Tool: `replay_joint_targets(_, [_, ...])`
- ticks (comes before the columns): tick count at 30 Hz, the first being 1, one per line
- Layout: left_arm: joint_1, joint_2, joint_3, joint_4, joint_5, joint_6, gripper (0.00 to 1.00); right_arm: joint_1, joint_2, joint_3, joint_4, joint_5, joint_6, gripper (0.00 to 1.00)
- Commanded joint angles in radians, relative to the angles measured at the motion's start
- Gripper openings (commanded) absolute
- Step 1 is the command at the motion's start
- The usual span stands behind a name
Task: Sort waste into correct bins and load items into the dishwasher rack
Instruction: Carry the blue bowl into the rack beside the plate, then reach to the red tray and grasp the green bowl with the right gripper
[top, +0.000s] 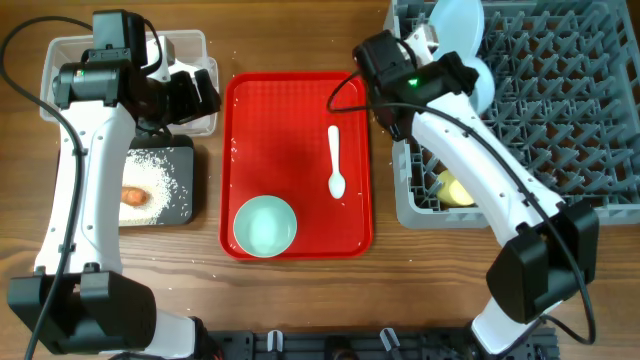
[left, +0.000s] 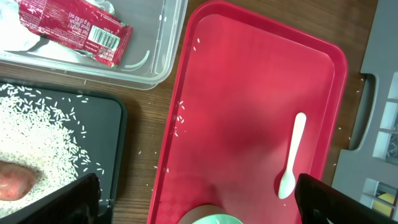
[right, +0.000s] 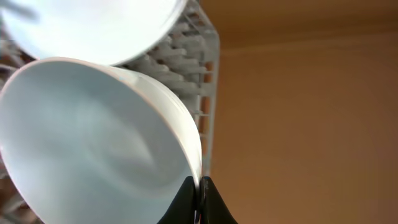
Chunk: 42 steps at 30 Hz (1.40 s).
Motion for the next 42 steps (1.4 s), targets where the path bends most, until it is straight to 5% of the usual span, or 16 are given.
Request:
replay_joint_targets(1, [0.003, -0.003, 0.012, 0.002, -0.006, -0.001, 1.0, 0.021, 0.025, -0.026, 0.0, -0.05, 0.054, 0.04])
replay_joint_targets(14, [0.003, -0.003, 0.012, 0.002, -0.006, -0.001, 1.0, -0.005, 0.025, -0.142, 0.052, 0.135, 0.089, 0.04])
replay_joint_targets(37, [0.003, -0.003, 0.012, 0.002, -0.006, -0.001, 1.0, 0.05, 0.025, -0.142, -0.034, -0.137, 0.146, 0.04])
replay_joint_targets(39, [0.003, -0.003, 0.012, 0.002, -0.006, -0.001, 1.0, 0.099, 0.025, -0.142, -0.039, -0.155, 0.145, 0.18])
replay_joint_targets(40, [0.003, -0.003, 0.012, 0.002, -0.006, -0.001, 1.0, 0.135, 0.025, -0.142, -0.037, -0.155, 0.145, 0.38])
replay_joint_targets(42, [0.003, -0.003, 0.012, 0.002, -0.006, -0.001, 1.0, 0.188, 0.025, -0.133, -0.035, -0.155, 0.145, 0.51])
